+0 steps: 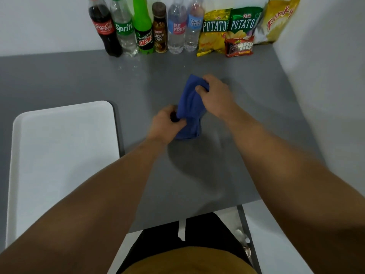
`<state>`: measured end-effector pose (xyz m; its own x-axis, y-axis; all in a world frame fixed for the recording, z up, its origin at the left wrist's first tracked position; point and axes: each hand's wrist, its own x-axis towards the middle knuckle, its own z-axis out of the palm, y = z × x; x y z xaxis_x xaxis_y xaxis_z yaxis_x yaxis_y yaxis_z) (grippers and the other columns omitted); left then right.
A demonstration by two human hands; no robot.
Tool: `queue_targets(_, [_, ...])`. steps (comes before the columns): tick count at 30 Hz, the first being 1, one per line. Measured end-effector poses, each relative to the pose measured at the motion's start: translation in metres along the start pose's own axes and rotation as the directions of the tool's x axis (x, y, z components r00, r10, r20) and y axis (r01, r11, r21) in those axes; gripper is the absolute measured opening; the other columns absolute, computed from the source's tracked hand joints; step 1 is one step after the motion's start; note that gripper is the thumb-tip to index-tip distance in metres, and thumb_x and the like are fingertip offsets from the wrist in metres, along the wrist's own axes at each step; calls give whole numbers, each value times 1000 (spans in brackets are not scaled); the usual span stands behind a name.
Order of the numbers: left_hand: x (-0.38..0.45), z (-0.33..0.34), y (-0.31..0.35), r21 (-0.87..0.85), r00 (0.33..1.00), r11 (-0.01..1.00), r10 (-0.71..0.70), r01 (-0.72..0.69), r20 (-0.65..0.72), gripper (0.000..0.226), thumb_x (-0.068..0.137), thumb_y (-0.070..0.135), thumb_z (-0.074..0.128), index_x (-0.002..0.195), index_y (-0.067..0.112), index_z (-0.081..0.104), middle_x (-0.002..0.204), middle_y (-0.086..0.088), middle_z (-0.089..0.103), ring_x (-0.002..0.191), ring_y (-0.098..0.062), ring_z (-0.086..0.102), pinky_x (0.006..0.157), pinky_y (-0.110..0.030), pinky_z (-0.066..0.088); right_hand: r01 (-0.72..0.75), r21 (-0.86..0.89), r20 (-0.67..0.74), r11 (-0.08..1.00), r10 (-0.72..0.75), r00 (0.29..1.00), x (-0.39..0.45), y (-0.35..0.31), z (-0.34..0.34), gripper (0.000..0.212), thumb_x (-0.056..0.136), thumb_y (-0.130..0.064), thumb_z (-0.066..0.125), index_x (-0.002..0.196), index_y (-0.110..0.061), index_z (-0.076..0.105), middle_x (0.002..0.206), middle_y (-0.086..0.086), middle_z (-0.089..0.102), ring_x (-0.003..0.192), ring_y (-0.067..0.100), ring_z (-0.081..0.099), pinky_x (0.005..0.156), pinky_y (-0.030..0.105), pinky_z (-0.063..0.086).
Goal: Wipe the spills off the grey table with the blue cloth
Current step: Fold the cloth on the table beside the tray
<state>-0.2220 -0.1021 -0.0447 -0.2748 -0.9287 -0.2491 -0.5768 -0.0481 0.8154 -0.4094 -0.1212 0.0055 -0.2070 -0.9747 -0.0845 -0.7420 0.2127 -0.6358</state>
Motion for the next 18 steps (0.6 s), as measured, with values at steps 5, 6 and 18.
queue_targets(5, [-16, -5, 14, -368, 990, 923, -136, 112, -40, 27, 72, 36, 67, 80, 16, 51, 68, 2, 49, 61, -11, 46, 55, -23, 37, -90, 75, -54, 993, 94, 994, -18, -4, -6, 15, 100, -30, 55, 89, -20, 51, 75, -7, 51, 67, 6, 49, 56, 25, 36])
queue_targets(6, [-19, -6, 13, -435, 985, 891, -168, 131, -48, 28, 74, 33, 71, 81, 16, 50, 71, -2, 50, 63, -13, 48, 59, -25, 40, -106, 76, -68, 991, 112, 991, -22, -4, -8, 19, 99, -29, 55, 83, -23, 48, 73, -8, 48, 66, 6, 47, 56, 26, 34])
queue_targets(18, [-73, -14, 10, -829, 908, 407, -329, 384, 259, 45, 94, 13, 67, 132, -8, 59, 134, -24, 64, 125, -40, 60, 109, -52, 47, -278, 130, 52, 952, 274, 960, -73, 0, -20, 29, 97, -32, 61, 110, -7, 66, 95, 5, 65, 84, 21, 60, 75, 33, 48])
